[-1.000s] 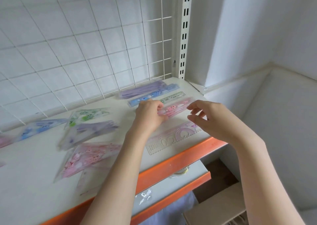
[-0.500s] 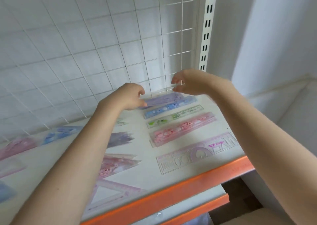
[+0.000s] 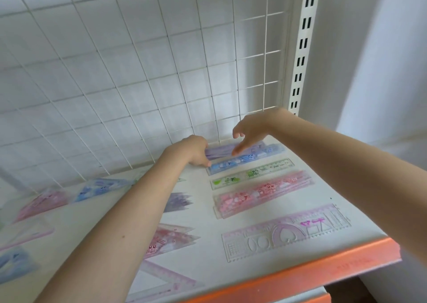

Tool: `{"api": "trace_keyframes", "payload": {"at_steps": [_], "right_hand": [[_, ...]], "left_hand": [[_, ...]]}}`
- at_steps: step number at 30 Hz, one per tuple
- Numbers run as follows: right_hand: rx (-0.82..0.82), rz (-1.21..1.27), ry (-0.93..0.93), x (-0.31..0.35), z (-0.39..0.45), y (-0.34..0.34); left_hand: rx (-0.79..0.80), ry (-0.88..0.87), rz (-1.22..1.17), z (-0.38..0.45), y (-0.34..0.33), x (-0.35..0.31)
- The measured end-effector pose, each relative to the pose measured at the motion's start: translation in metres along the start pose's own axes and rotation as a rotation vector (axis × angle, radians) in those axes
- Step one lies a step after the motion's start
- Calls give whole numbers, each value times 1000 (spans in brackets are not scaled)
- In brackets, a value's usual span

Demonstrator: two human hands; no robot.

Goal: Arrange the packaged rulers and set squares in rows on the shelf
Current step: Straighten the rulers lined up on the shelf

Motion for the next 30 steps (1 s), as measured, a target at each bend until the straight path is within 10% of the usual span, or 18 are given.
{"api": "trace_keyframes", "payload": {"at_steps": [30], "right_hand": [[11,-157,61,-9,15,-22]], "left_hand": [[7,-20,-74,16,-7,1]]}}
Point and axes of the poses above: each hand's wrist, its own z-axis towards the middle knuckle, its own y-axis out of the back of the hand, x = y × z, the point moved 10 cm from there along z, towards the middle knuckle
